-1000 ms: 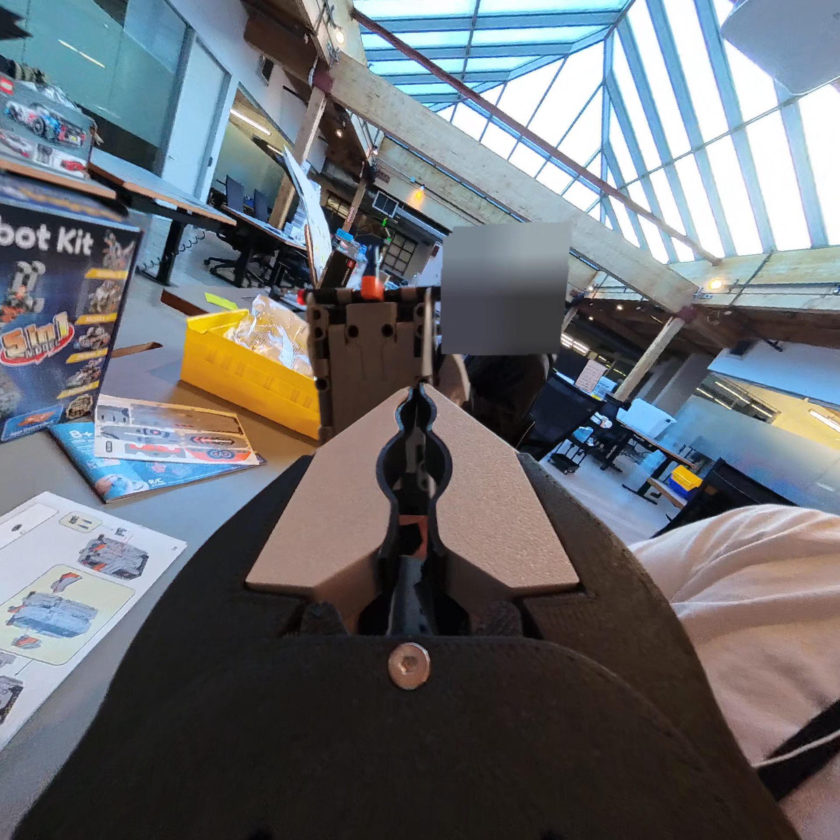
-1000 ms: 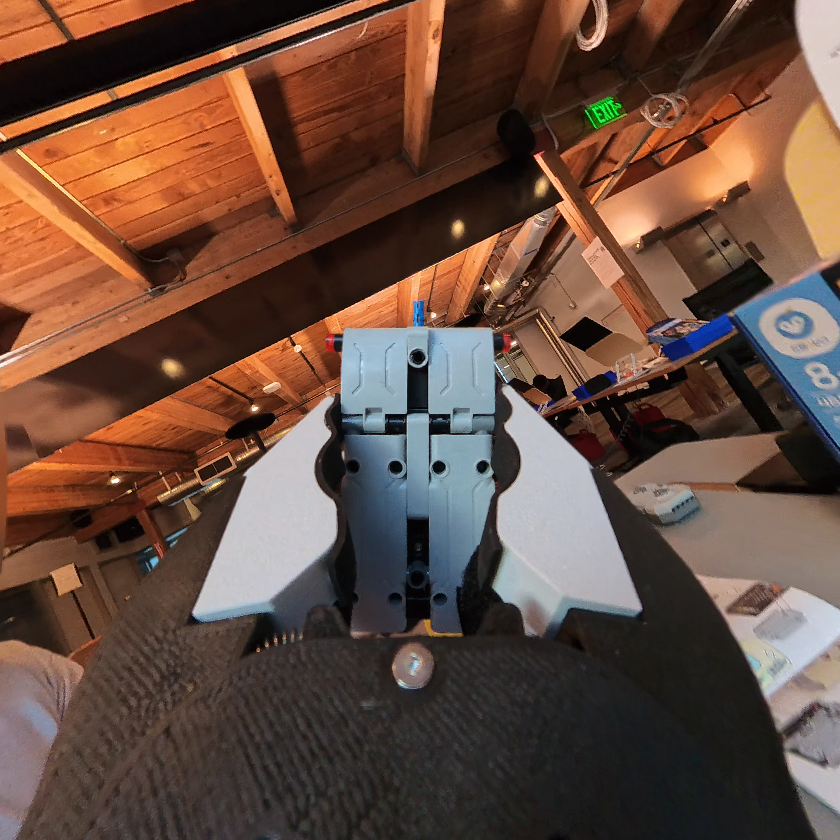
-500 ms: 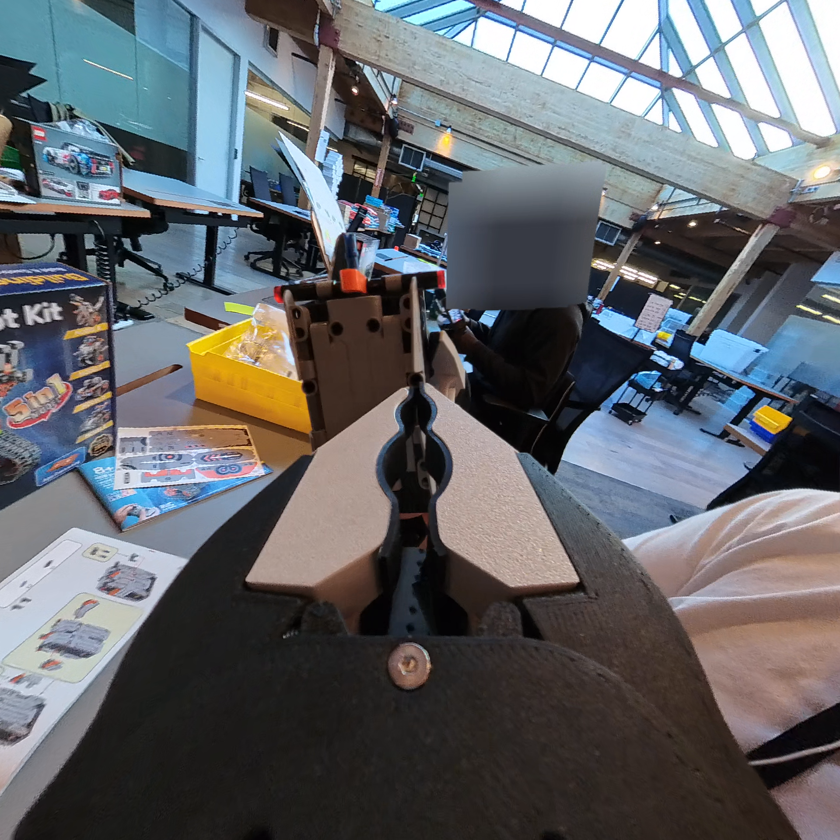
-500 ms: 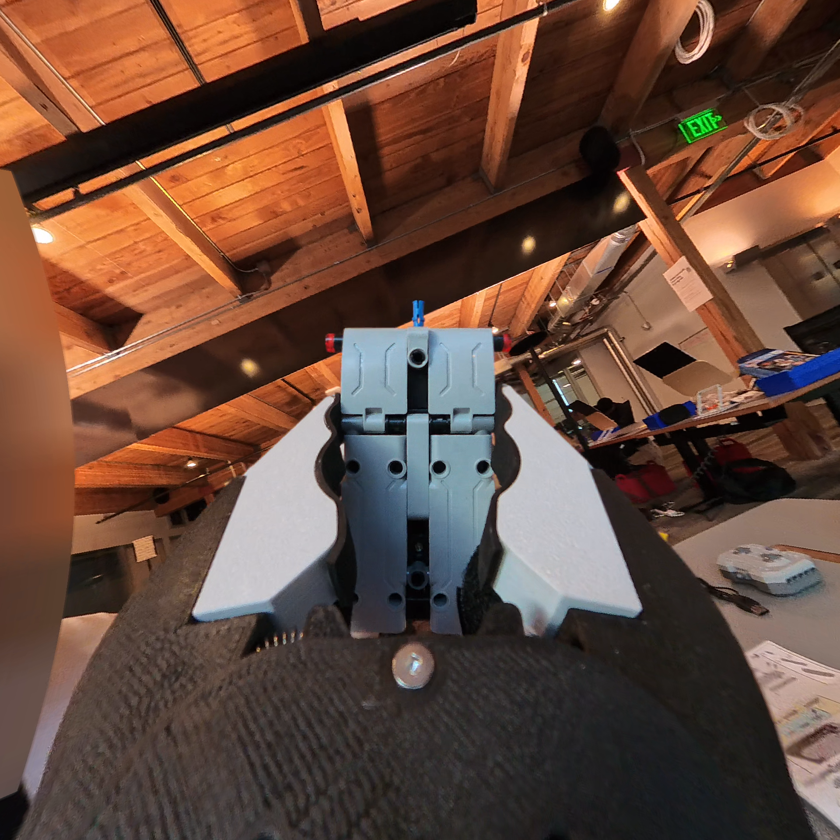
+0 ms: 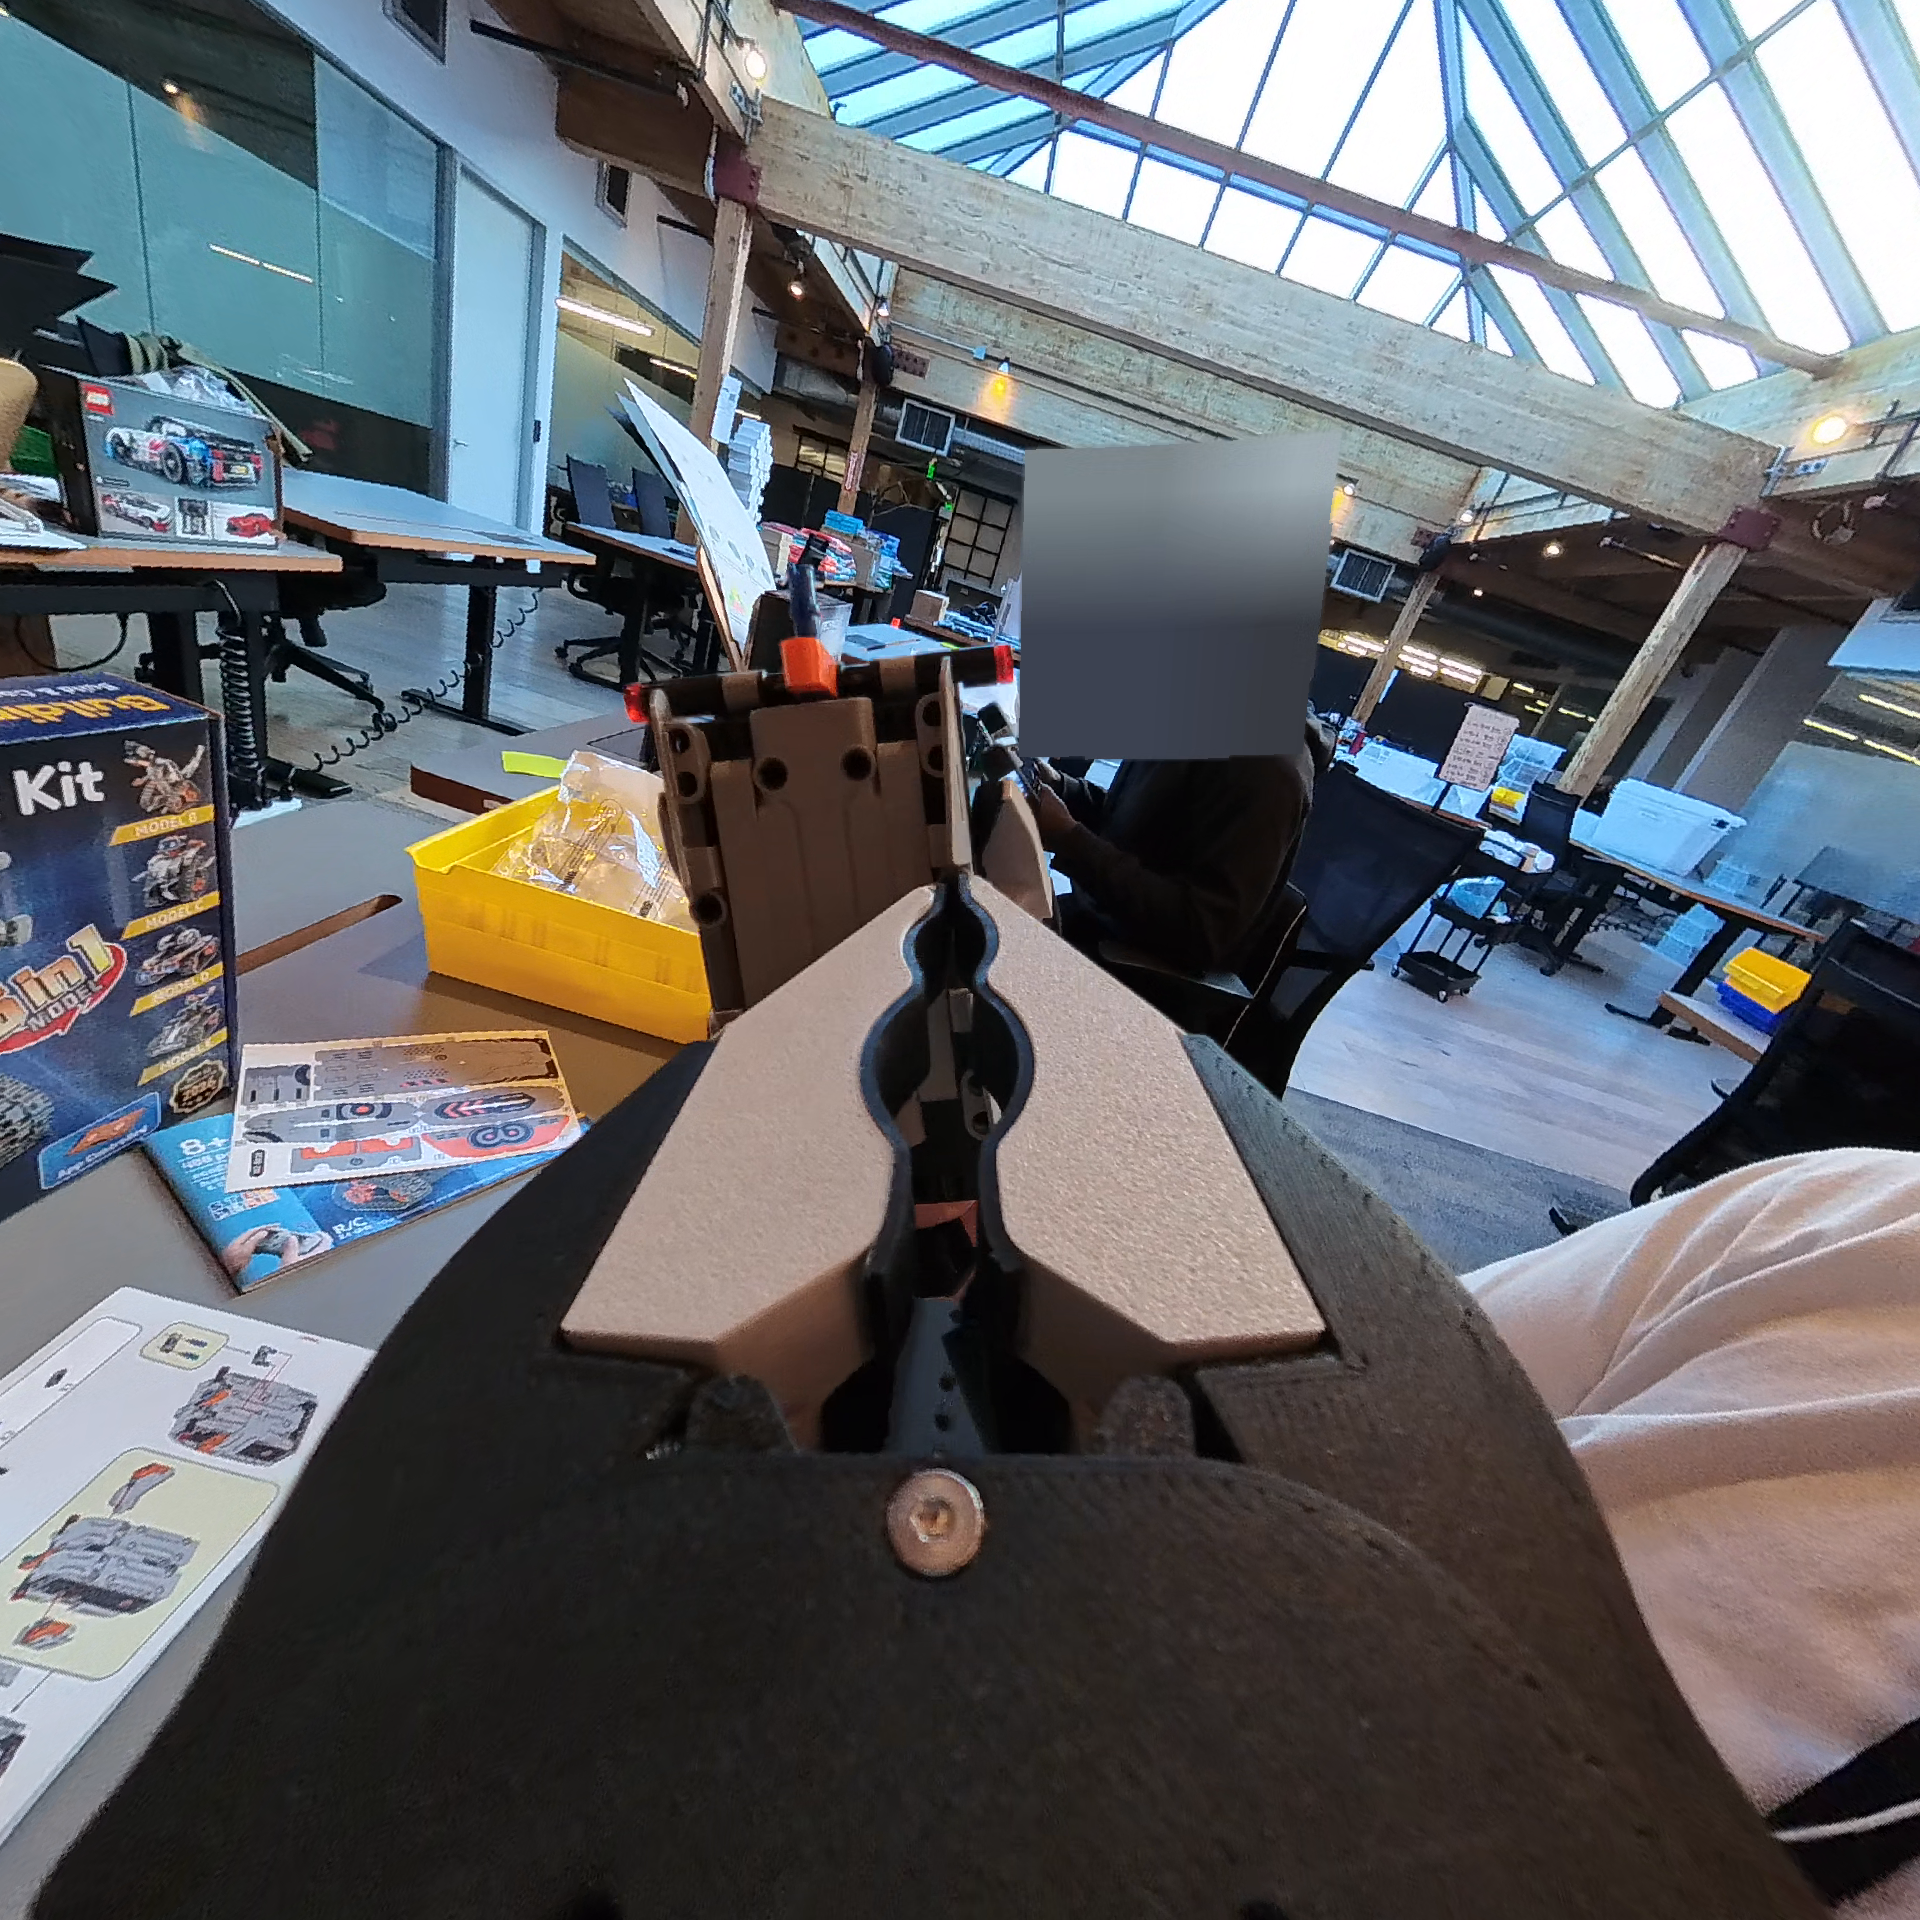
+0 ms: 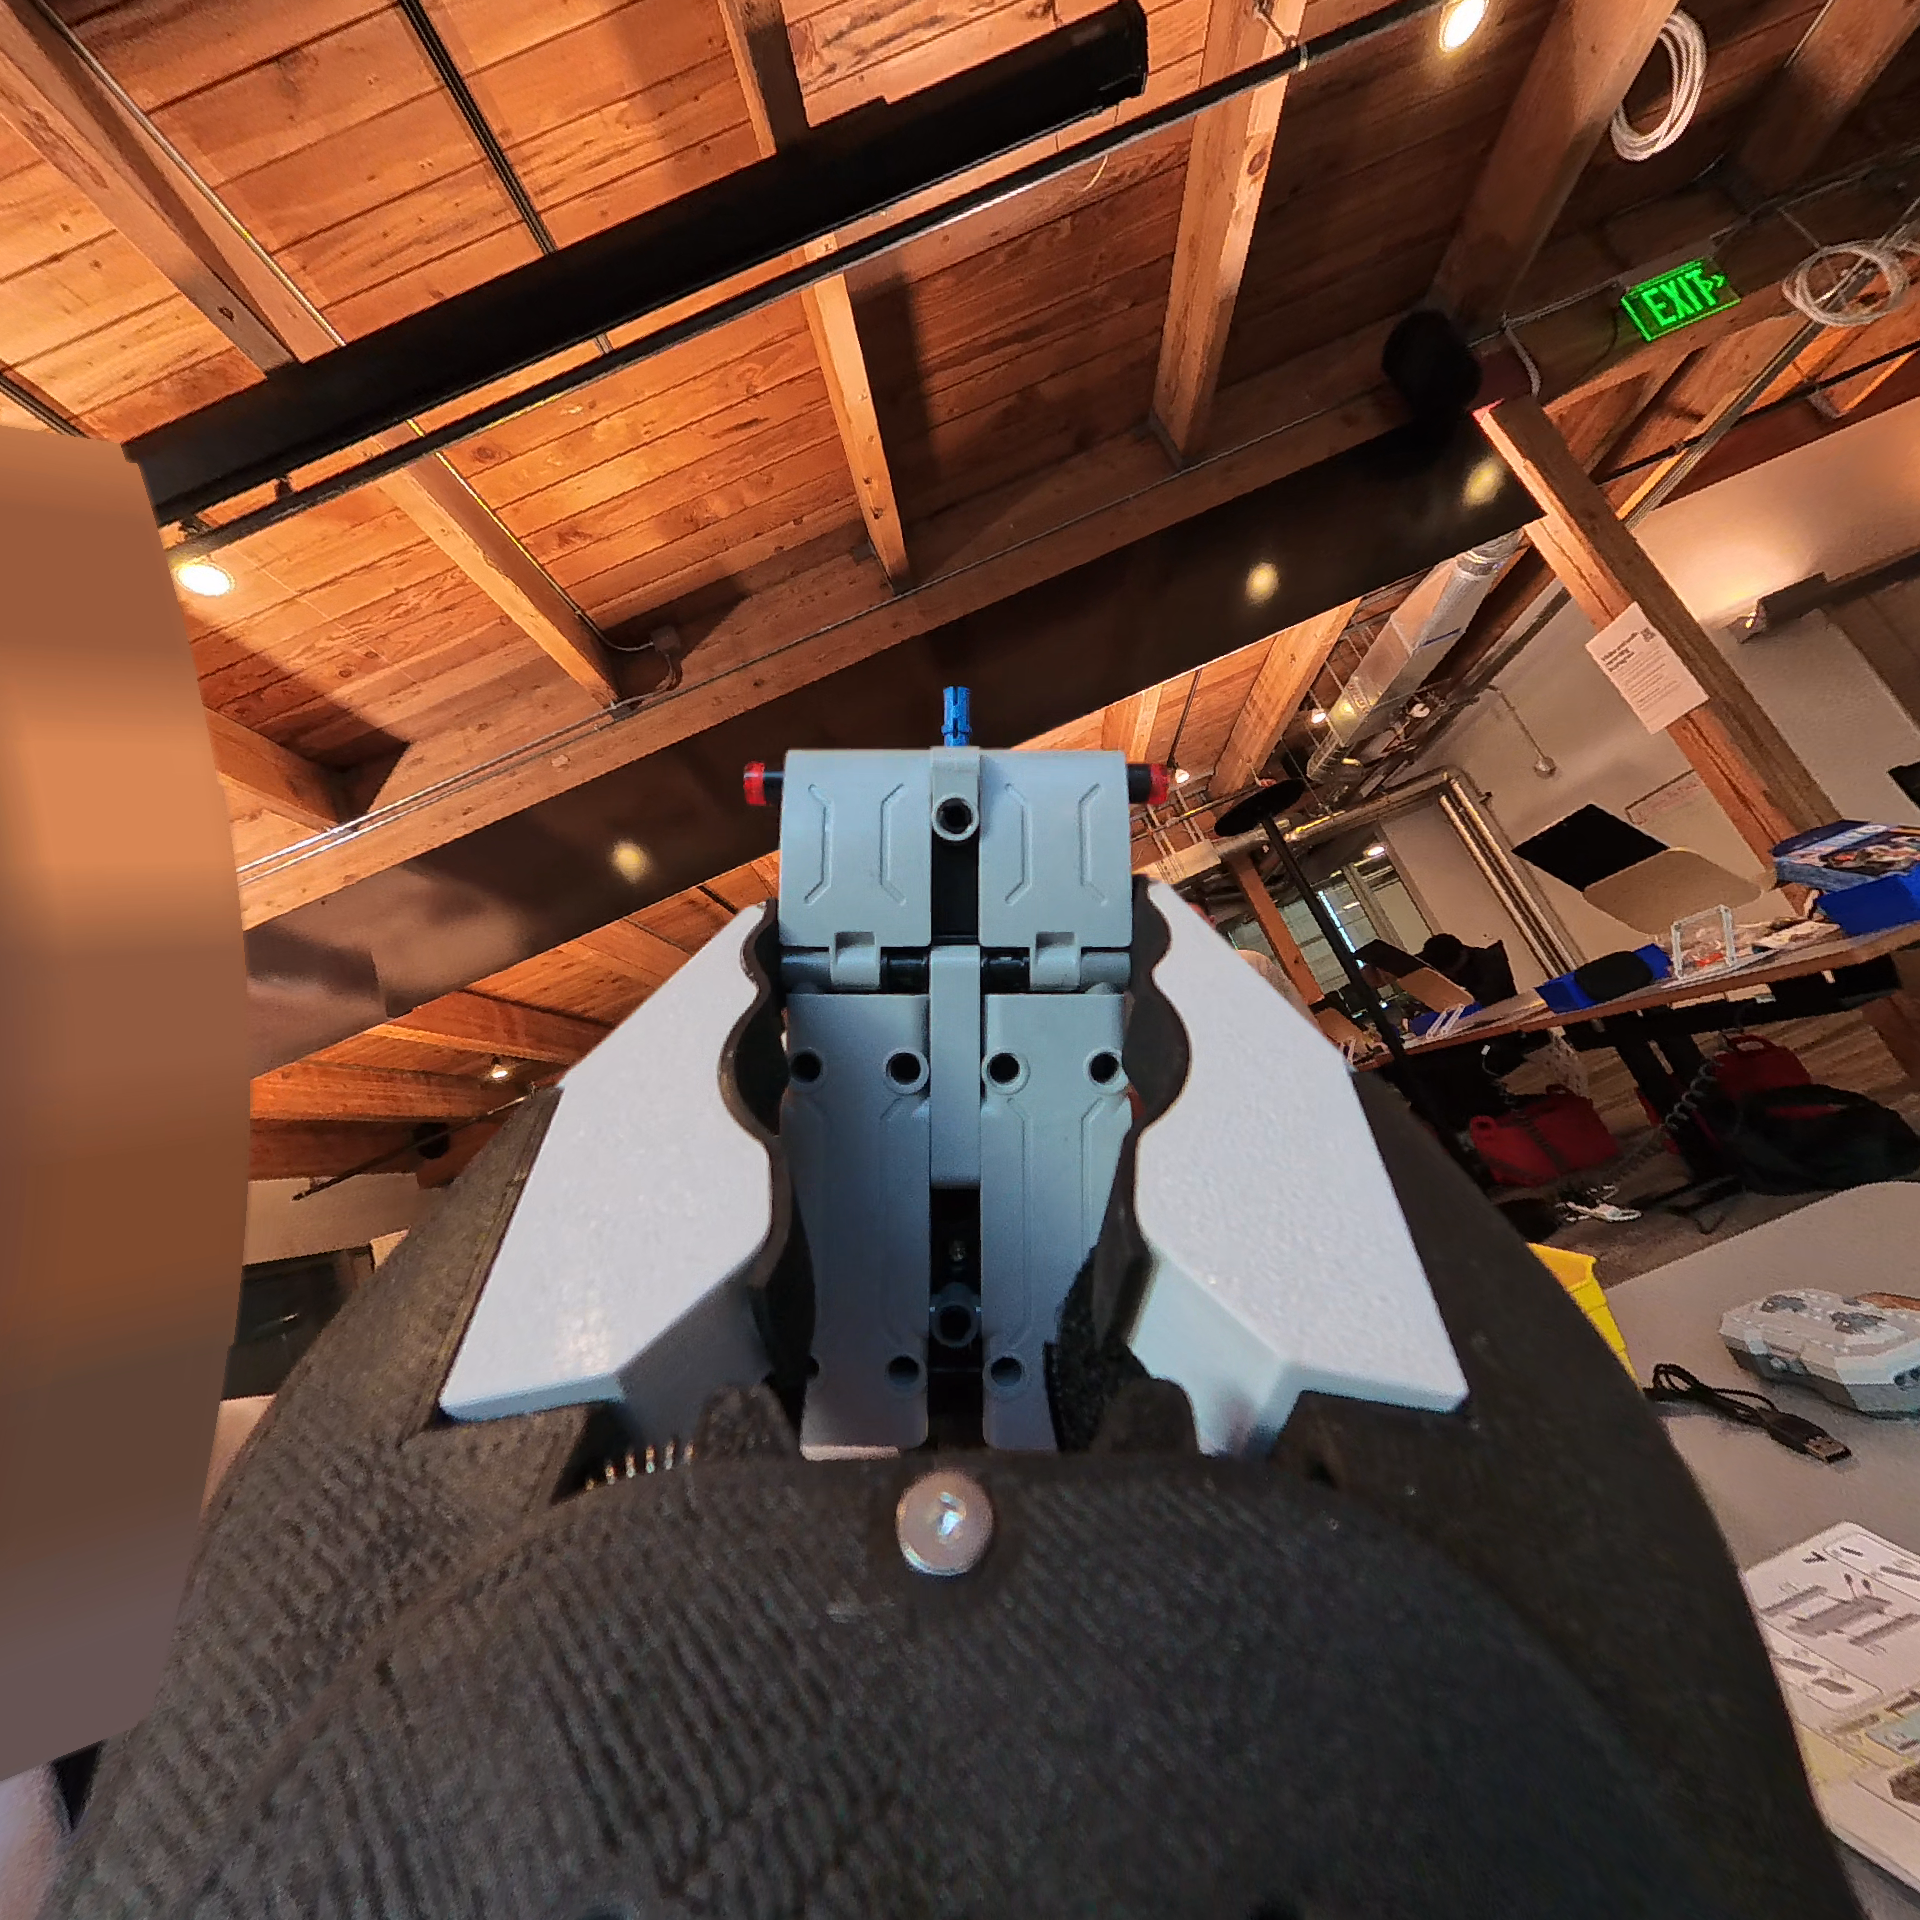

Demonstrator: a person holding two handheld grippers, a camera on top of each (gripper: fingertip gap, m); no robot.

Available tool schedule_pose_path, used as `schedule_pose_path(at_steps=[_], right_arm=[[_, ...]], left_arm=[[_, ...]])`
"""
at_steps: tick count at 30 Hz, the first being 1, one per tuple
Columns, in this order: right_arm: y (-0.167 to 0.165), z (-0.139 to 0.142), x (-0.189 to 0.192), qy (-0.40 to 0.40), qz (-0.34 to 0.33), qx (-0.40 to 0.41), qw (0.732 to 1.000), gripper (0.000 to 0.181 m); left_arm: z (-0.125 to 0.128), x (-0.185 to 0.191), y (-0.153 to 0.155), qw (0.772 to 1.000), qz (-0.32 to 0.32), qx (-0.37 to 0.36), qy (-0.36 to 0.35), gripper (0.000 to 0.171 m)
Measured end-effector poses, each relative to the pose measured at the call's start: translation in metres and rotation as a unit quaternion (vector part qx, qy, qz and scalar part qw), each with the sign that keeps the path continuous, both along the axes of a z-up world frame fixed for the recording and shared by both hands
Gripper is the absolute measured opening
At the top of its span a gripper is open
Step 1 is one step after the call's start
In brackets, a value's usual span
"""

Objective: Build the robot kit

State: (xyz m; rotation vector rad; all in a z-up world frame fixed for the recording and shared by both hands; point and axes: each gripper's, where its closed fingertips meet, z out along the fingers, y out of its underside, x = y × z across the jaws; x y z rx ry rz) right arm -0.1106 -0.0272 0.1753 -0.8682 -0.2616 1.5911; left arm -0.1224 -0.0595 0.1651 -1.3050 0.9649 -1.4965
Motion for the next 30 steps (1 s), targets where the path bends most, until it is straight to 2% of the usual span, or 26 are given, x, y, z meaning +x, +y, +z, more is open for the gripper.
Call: schedule_pose_path(at_steps=[6, 30], right_arm=[[0.0, -0.0008, 0.0042, 0.006, -0.019, 0.005, 1.0, 0.064], [-0.0019, 0.002, -0.0022, -0.013, -0.03, 0.011, 0.999, 0.064]], left_arm=[[0.0006, -0.0015, 0.0036, 1.0, 0.022, 0.007, -0.014, 0.0], [0.0003, -0.0073, 0.0014, 1.0, 0.008, -0.005, -0.019, 0.0]])
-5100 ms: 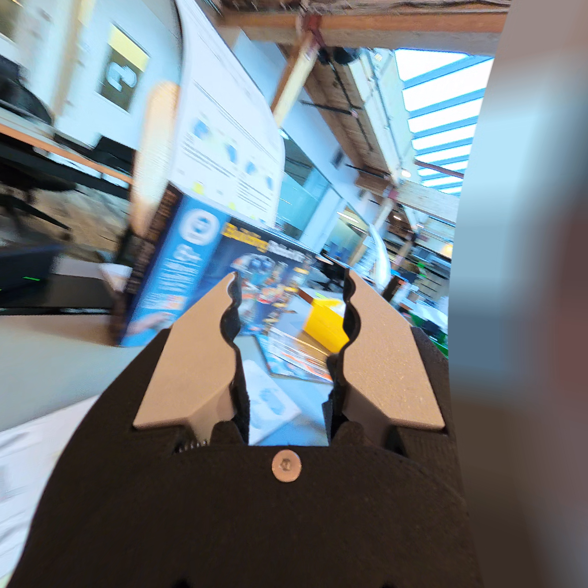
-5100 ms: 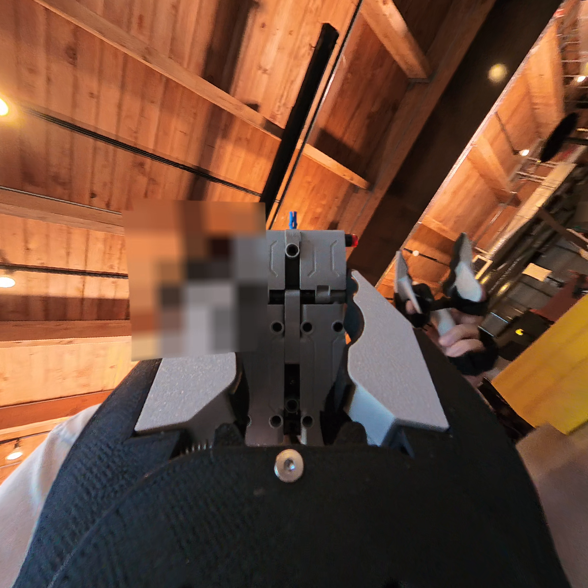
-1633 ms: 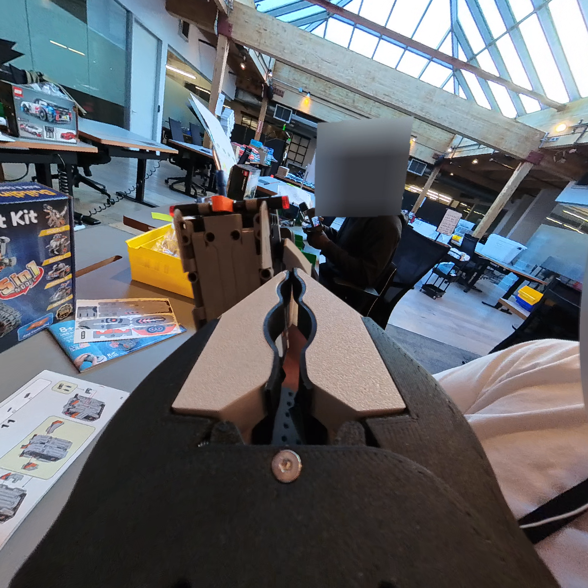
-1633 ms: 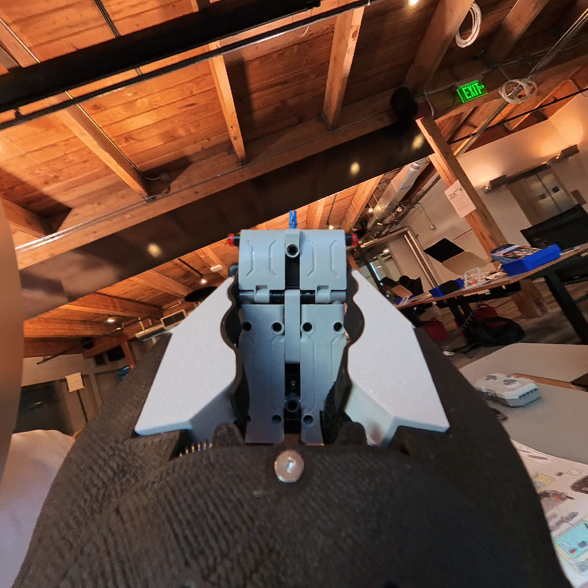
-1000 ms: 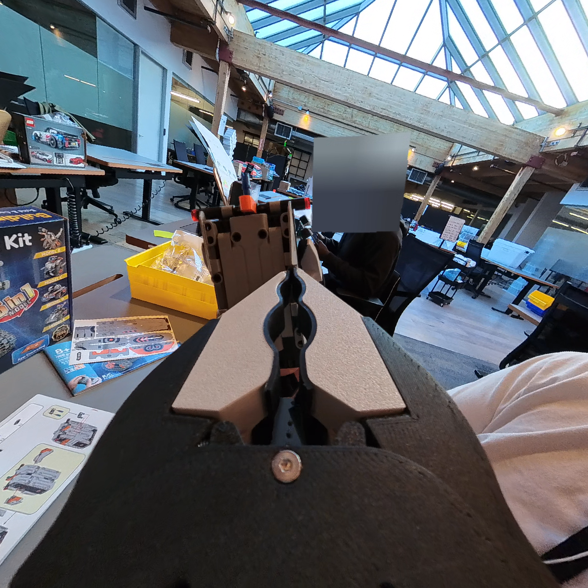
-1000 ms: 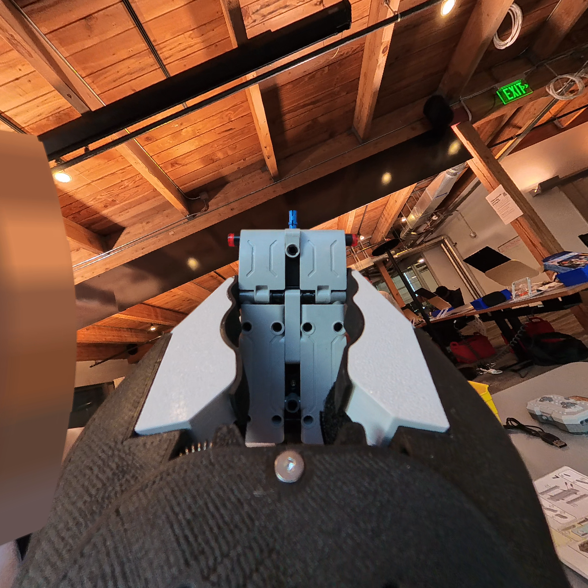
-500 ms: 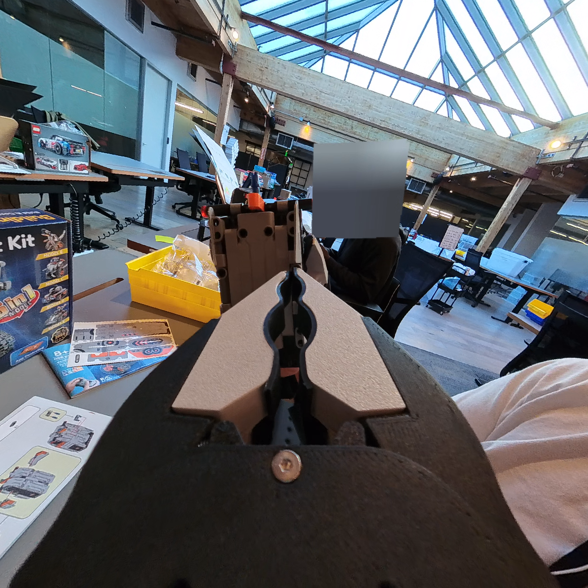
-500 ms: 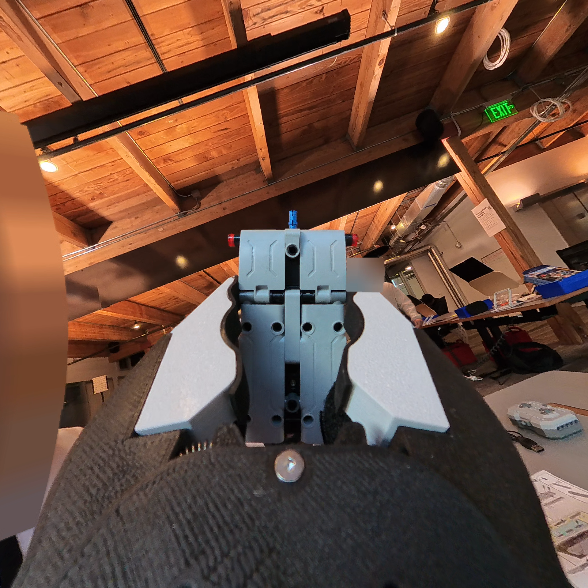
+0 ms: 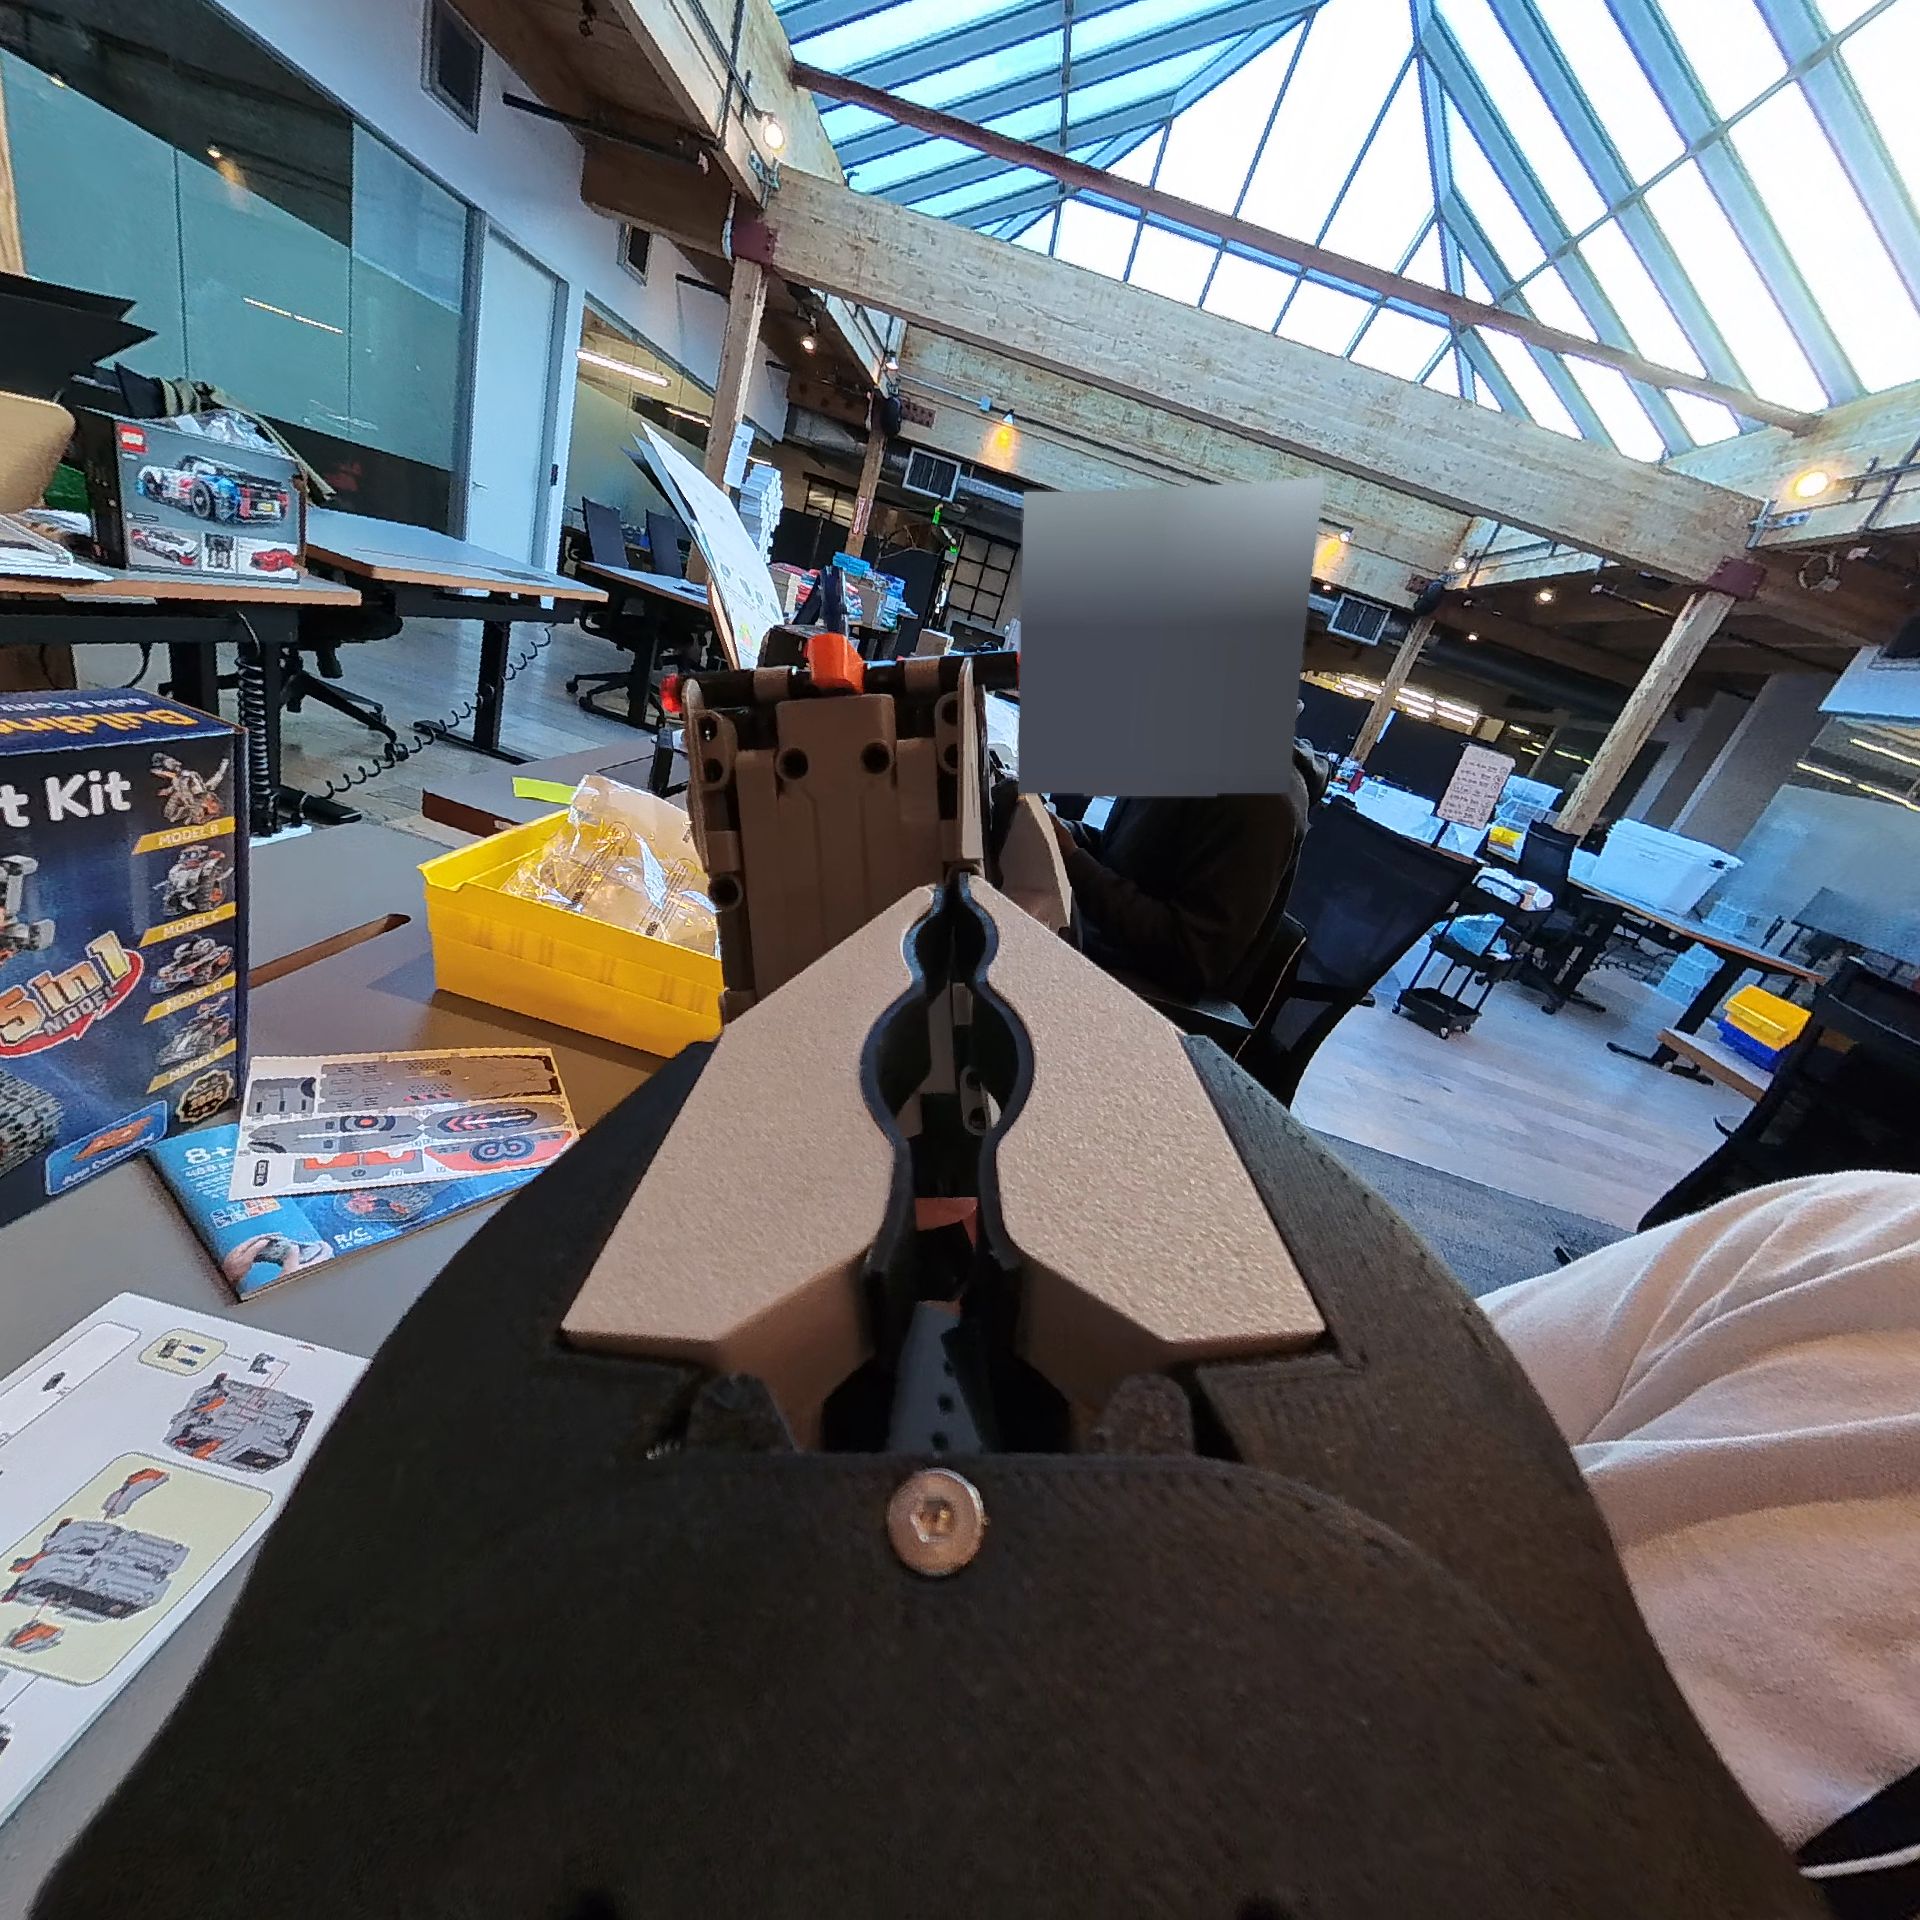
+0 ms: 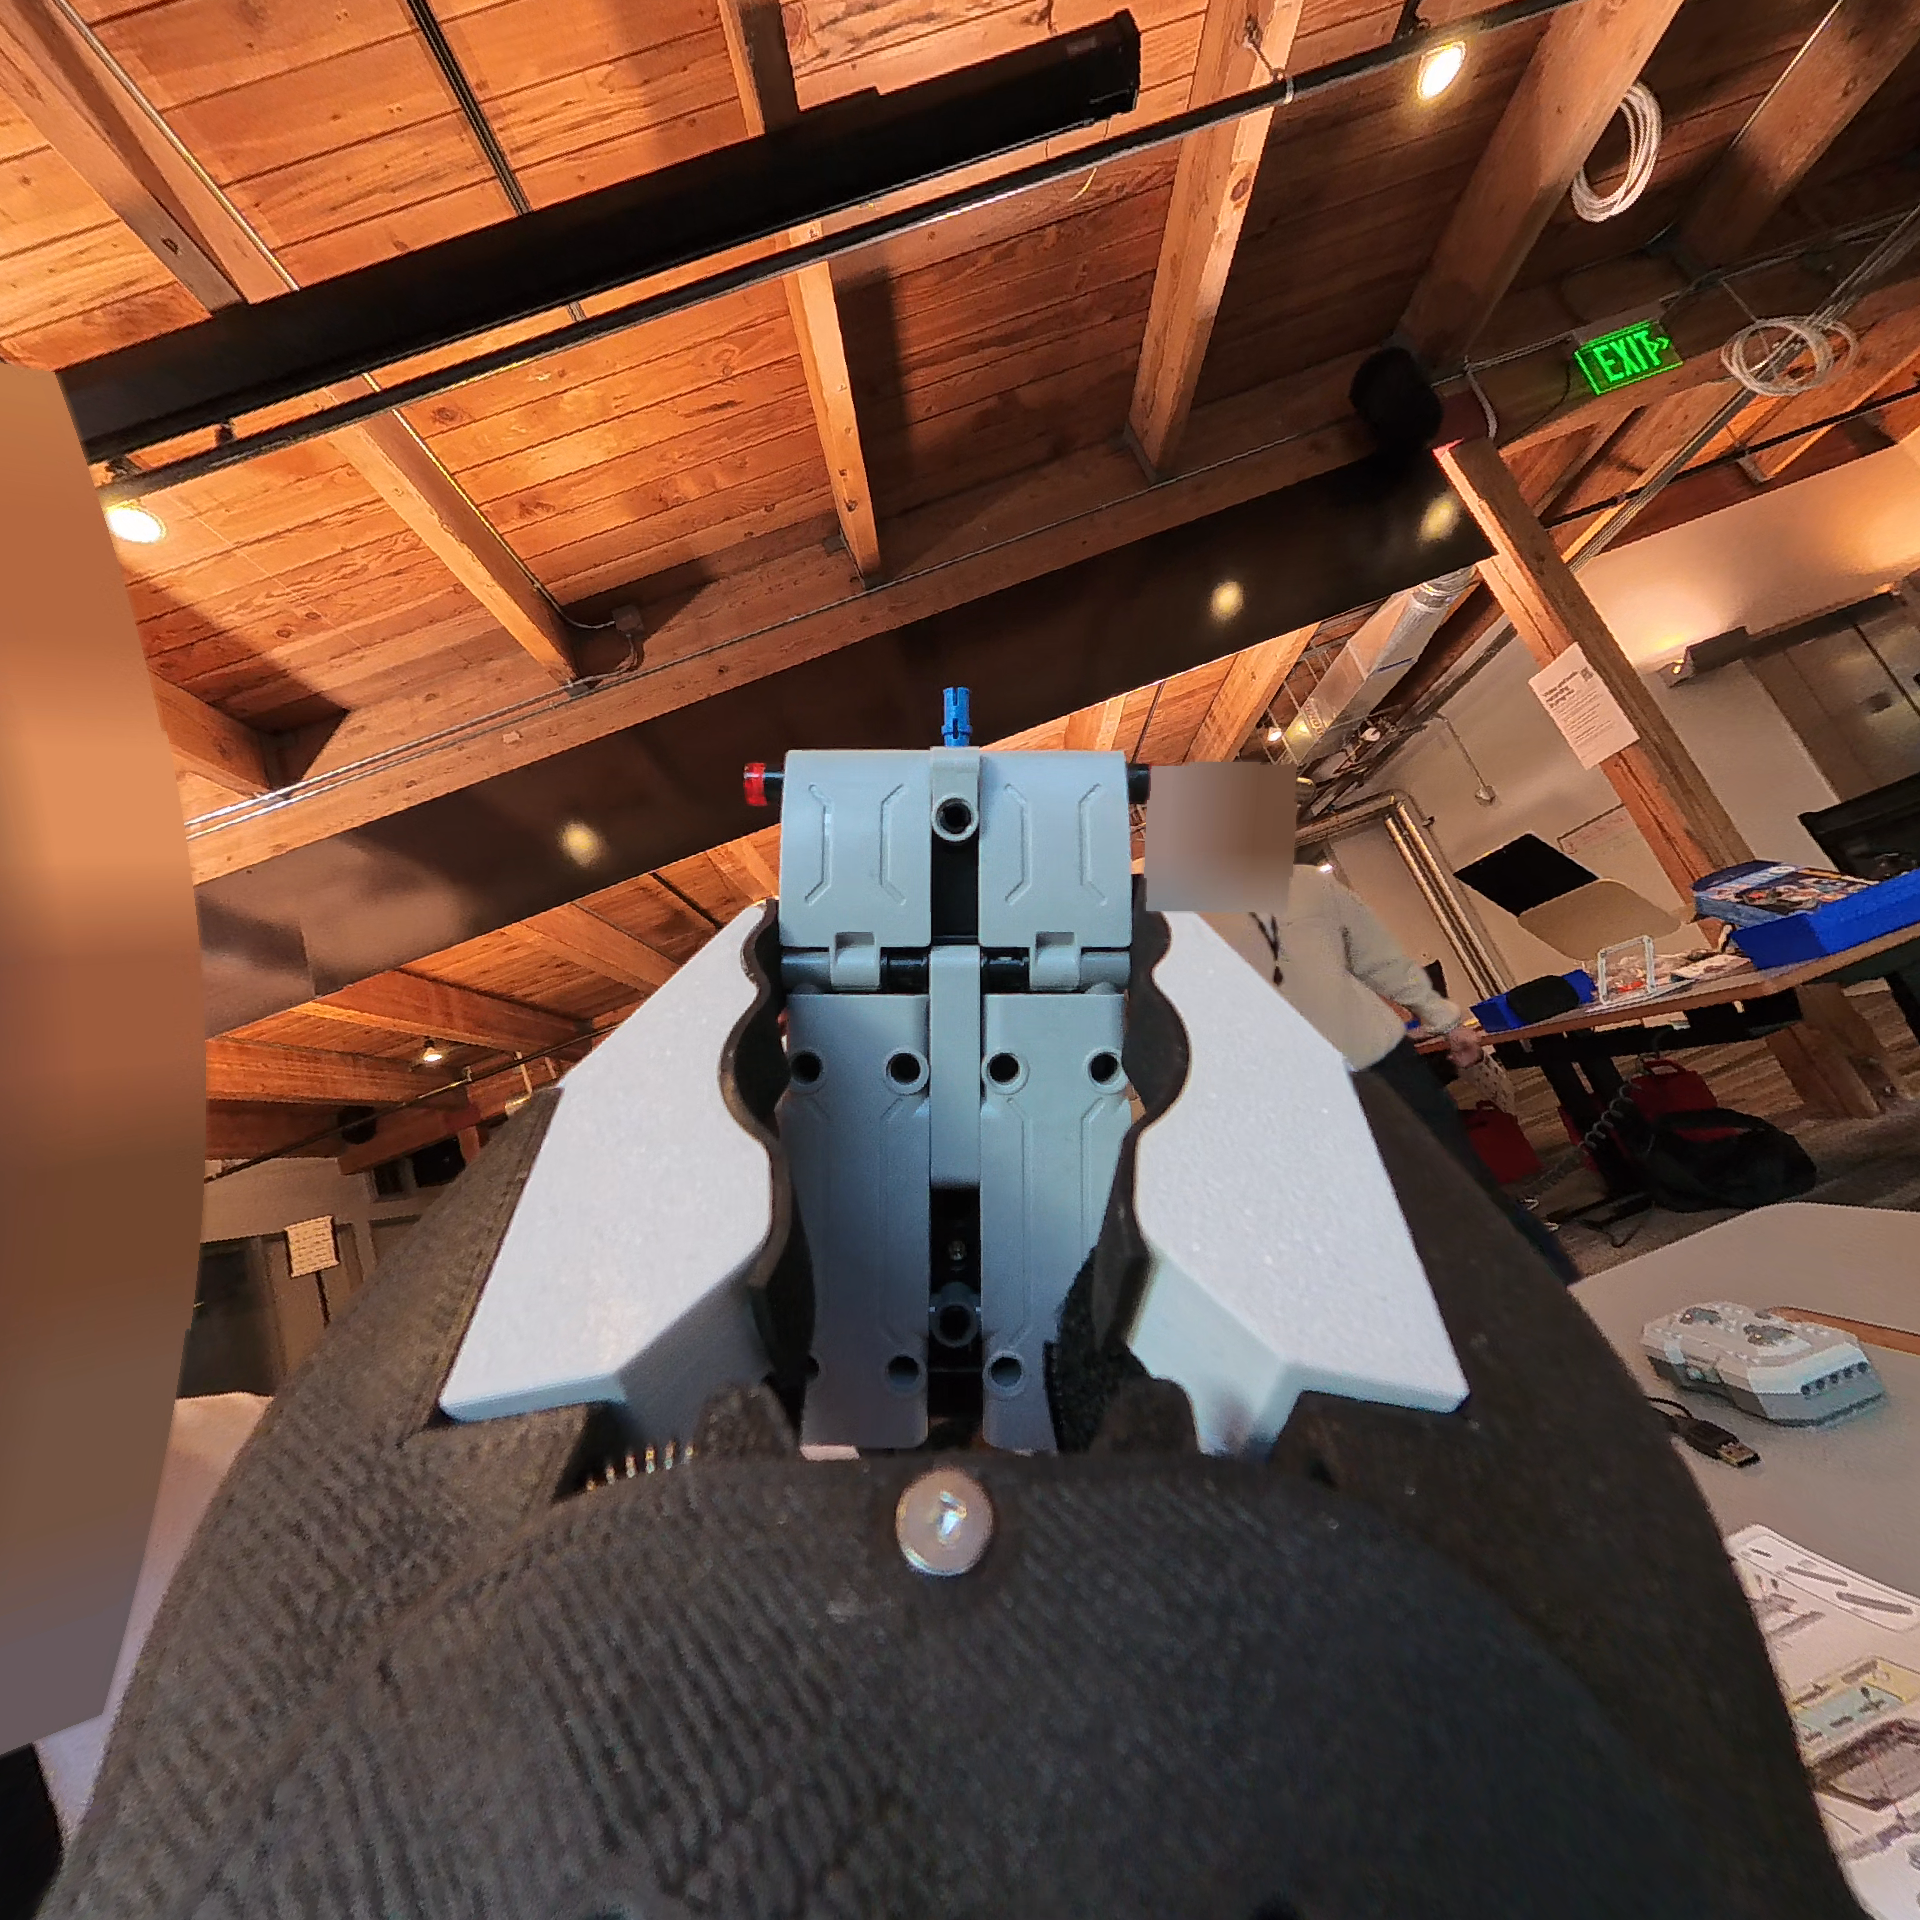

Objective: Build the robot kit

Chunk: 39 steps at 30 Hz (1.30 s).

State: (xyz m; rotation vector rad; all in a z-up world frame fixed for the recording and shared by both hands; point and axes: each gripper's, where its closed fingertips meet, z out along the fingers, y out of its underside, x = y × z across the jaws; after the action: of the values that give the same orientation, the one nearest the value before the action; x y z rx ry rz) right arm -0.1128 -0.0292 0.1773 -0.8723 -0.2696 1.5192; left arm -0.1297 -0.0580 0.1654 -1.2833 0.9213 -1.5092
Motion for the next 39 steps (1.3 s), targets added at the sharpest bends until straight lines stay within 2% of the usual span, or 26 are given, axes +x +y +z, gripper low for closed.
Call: schedule_pose_path(at_steps=[32, 35, 37, 39], right_arm=[[-0.003, -0.003, 0.003, 0.001, 0.006, -0.004, 1.0, 0.064], [-0.01, 0.0, 0.01, 0.032, 0.051, 0.011, 0.998, 0.064], [-0.024, 0.004, 0.018, 0.079, 0.164, 0.029, 0.983, 0.064], [-0.042, 0.005, 0.029, 0.122, 0.308, 0.045, 0.942, 0.064]], left_arm=[[-0.001, 0.007, -0.004, 1.0, -0.003, 0.009, 0.004, 0.0], [0.009, -0.001, -0.008, 0.999, -0.003, 0.009, -0.035, 0.0], [0.019, -0.017, -0.012, 0.996, 0.001, 0.019, -0.085, 0.0], [0.022, -0.029, -0.015, 0.993, 0.001, 0.014, -0.12, 0.014]])
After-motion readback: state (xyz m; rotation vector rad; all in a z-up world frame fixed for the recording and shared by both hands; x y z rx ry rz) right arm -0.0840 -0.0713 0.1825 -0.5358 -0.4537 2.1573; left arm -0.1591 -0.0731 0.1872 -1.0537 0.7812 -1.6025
